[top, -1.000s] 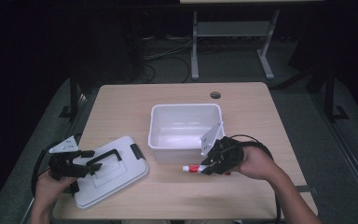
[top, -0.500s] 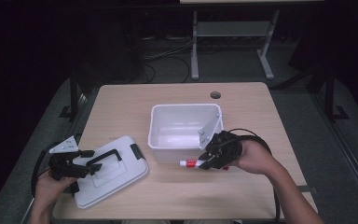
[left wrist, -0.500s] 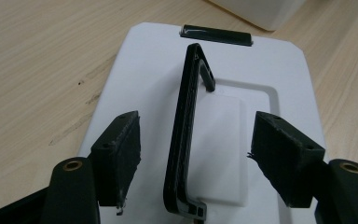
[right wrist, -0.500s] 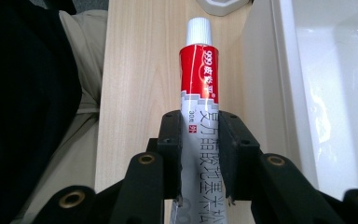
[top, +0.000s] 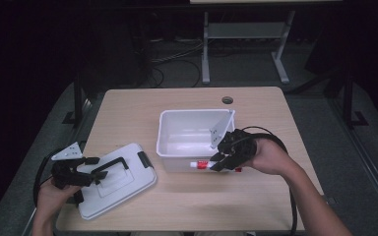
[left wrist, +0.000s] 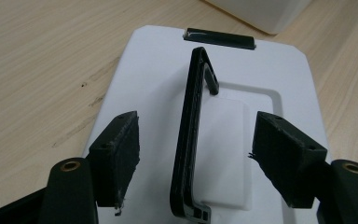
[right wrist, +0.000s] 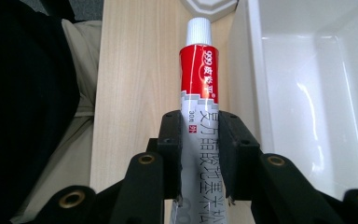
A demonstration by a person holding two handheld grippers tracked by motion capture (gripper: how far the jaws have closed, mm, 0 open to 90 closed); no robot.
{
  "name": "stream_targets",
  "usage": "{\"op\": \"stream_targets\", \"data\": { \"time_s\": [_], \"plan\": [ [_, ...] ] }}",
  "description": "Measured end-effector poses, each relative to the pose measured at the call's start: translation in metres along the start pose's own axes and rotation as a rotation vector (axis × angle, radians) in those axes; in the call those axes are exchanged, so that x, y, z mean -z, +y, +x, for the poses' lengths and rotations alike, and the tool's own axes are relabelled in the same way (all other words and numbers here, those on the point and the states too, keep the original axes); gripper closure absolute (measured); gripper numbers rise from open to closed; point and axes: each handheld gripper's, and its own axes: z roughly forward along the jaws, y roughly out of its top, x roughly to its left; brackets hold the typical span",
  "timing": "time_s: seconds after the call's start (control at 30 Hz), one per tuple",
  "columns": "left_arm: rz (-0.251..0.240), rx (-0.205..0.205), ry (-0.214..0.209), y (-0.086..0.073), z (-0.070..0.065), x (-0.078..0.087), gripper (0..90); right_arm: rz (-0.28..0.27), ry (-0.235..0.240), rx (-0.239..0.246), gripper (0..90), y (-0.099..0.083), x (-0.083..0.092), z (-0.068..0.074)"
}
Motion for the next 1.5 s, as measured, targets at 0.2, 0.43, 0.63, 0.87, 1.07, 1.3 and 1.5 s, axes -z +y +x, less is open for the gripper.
{"op": "stream_targets", "data": {
  "time_s": [0.2,0.43,0.63,0.87,1.07,1.3,1.5],
  "plan": [
    [-0.005,0.003,0.002,0.0,0.001,0.0,31.1,-0.007,-0.002,-0.003,71.6,0.003,0.005,-0.005],
    [-0.007,0.003,0.001,0.0,0.002,0.001,29.9,-0.011,0.005,-0.003,71.7,0.008,0.007,-0.011],
    [-0.011,0.003,0.002,0.0,0.003,0.002,29.8,-0.001,0.003,-0.003,71.7,0.009,0.006,-0.015],
    [-0.008,0.003,-0.005,0.0,0.004,0.001,29.7,0.007,-0.001,-0.013,71.6,0.01,0.007,-0.018],
    [-0.019,0.005,-0.01,0.0,0.004,0.003,29.7,0.016,0.001,-0.011,71.6,0.012,0.006,-0.02],
    [-0.022,0.002,-0.008,0.0,0.004,0.003,29.7,0.026,-0.005,-0.009,71.6,0.015,0.006,-0.024],
    [-0.024,0.009,-0.009,-0.001,0.005,0.004,29.7,0.025,-0.002,-0.017,71.7,0.015,0.004,-0.029]
  ]
}}
